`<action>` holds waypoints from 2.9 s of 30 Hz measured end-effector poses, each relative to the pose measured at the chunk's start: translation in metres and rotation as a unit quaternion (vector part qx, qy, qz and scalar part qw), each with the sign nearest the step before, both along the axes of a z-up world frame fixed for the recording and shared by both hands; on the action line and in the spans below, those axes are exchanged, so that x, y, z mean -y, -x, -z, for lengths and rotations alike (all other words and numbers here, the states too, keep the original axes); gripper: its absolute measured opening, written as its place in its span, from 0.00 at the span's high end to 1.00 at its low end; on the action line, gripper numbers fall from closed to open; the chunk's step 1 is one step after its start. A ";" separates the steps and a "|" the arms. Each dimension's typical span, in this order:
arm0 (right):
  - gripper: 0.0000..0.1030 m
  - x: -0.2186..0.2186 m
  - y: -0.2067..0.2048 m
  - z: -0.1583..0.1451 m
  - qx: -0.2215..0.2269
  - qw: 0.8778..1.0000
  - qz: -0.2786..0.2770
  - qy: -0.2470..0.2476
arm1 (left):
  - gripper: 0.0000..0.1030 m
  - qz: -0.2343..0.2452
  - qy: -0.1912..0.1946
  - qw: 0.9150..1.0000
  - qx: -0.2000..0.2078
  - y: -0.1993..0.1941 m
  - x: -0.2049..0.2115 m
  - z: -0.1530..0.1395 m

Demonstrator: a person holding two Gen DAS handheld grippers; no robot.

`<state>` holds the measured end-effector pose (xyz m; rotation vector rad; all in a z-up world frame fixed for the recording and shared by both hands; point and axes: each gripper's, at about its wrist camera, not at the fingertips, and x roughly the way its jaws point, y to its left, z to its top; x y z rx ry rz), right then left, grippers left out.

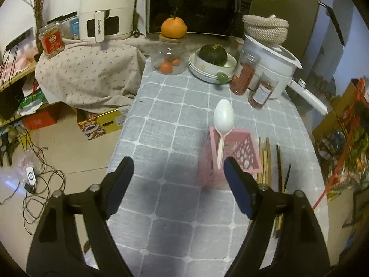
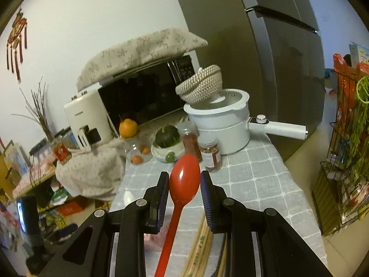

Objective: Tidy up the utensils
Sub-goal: 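Lower the white spoon into the pink basket and open the left tool, then lower the red spoon into the pink basket and open the right tool, then grasp one wooden chopstick from the bundle with the right tool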

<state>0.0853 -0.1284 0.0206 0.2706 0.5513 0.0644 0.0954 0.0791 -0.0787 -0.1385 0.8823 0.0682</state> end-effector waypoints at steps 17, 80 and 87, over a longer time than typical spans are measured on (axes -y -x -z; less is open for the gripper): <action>0.73 -0.086 -0.033 0.007 0.127 0.989 0.019 0.072 | 0.10 0.020 -0.010 0.997 -0.079 0.009 -0.028 0.015; 0.69 0.054 -0.095 0.168 -0.332 0.943 -0.012 0.031 | 0.10 0.092 0.020 0.988 -0.124 -0.015 0.054 0.044; 0.79 0.052 -0.107 0.190 -0.355 0.935 -0.018 -0.002 | 0.10 0.109 0.031 0.986 -0.119 -0.019 0.066 0.043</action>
